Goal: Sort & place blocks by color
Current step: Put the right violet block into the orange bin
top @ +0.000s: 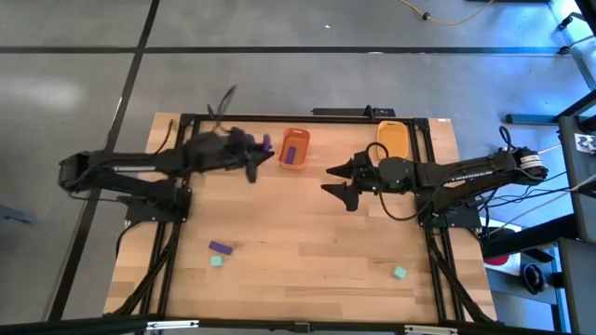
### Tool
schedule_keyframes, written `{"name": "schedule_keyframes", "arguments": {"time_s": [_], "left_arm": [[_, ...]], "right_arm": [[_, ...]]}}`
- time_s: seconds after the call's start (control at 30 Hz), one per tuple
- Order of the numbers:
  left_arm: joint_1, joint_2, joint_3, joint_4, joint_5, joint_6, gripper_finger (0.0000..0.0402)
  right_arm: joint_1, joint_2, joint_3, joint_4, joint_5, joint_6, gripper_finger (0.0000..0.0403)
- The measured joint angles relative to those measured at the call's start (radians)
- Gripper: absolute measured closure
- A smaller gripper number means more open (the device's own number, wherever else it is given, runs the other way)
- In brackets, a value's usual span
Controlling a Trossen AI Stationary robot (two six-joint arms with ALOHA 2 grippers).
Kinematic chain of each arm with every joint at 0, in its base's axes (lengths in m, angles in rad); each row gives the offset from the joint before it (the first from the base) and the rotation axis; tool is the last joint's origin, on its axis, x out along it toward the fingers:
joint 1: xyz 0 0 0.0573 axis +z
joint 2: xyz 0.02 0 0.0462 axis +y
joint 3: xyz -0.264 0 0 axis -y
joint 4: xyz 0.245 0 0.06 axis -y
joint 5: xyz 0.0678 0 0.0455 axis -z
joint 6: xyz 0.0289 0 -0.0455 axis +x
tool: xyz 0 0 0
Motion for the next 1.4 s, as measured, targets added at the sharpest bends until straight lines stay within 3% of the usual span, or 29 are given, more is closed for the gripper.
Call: {"name": "schedule_keyframes", "arguments": {"time_s": [0.27,0.4,0.57,0.73,1.0,1.4], "left_arm": [[0.22,0.433,0.306,-0.168,0.184,0.017,0.0308],[0.25,0.62,0.414,-0.193,0.211,-0.022,0.0308],[0.241,0.779,0.458,-0.206,0.23,-0.141,0.0308],[0.219,0.847,0.459,-0.227,0.221,-0.195,0.0308],[0.184,0.852,0.459,-0.243,0.115,-0.187,0.0308],[0.182,0.852,0.459,-0.306,0.089,-0.162,0.0294]], "right_arm": [[0.0,0.001,0.0,0.019,0.062,-0.017,0.0062],[0.0,0.001,0.0,0.021,0.072,-0.016,0.0062],[0.0,0.001,0.0,0.021,0.107,-0.017,0.0062],[0.0,0.001,0.0,0.021,0.108,-0.017,0.0062],[0.0,0.001,0.0,0.021,0.132,-0.017,0.0062],[0.0,0.001,0.0,0.021,0.132,-0.017,0.0062]]}}
